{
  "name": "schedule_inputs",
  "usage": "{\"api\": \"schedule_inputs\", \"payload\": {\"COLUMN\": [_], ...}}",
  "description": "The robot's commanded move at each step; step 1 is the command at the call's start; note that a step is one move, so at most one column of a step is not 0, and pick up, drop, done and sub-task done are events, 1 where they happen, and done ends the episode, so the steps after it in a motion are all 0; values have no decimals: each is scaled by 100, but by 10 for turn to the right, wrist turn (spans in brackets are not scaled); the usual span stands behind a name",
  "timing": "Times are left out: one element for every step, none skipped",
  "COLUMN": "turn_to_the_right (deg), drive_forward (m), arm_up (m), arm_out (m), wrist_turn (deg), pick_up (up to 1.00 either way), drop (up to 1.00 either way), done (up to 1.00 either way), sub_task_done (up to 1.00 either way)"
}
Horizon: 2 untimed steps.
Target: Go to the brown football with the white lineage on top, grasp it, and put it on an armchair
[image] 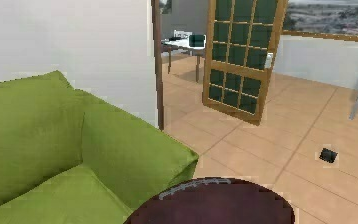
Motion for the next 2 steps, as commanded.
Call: {"api": "schedule_inputs", "payload": {"turn_to_the_right": [330,-450], "drive_forward": [0,0], "arm_up": [0,0], "arm_out": [0,0], "wrist_turn": [0,0], "pick_up": [0,0], "drop": [0,0], "done": [0,0], "sub_task_done": [0,0]}}
